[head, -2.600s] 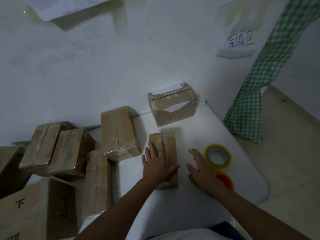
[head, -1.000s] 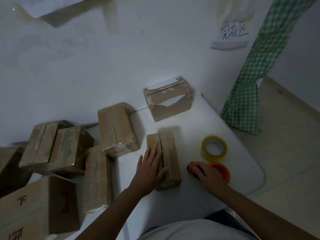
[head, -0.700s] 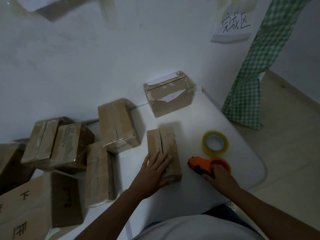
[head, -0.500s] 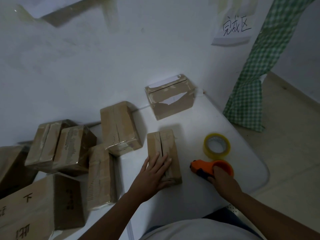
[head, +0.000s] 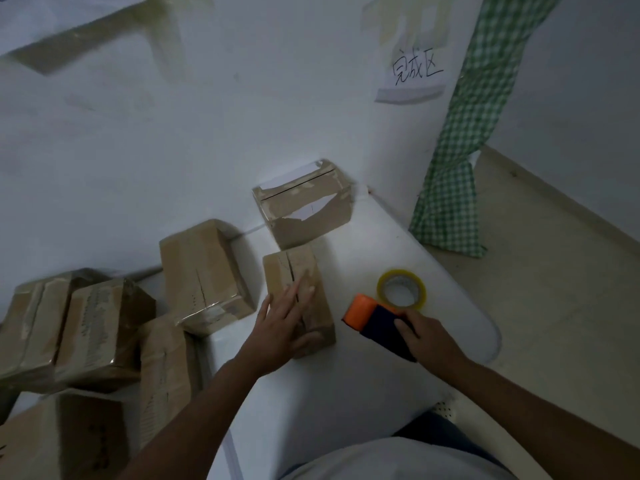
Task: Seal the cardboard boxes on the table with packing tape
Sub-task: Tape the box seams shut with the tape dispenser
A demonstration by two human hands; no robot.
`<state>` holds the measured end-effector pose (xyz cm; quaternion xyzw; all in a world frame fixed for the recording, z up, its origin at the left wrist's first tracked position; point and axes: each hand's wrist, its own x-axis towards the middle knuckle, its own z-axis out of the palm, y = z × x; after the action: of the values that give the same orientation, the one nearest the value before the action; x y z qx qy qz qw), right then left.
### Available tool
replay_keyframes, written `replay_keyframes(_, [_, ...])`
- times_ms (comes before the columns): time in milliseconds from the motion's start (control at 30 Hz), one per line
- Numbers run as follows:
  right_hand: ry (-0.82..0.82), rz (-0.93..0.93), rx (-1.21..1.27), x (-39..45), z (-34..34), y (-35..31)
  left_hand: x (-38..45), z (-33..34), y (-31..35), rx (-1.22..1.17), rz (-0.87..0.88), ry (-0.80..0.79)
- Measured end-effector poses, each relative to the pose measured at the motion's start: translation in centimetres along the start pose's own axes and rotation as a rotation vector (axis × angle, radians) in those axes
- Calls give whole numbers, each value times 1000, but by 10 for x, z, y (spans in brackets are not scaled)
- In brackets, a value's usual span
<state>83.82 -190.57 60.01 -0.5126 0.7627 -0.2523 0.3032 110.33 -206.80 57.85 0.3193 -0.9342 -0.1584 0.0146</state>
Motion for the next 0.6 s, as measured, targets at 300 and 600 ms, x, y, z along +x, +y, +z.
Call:
replay_keyframes(300, [-18, -140, 1, 13, -18, -41, 7, -43, 64, -1367, -667, -41])
replay_keyframes(600, [-67, -166, -32, 11, -19, -36, 3, -43, 70, -1556, -682, -98])
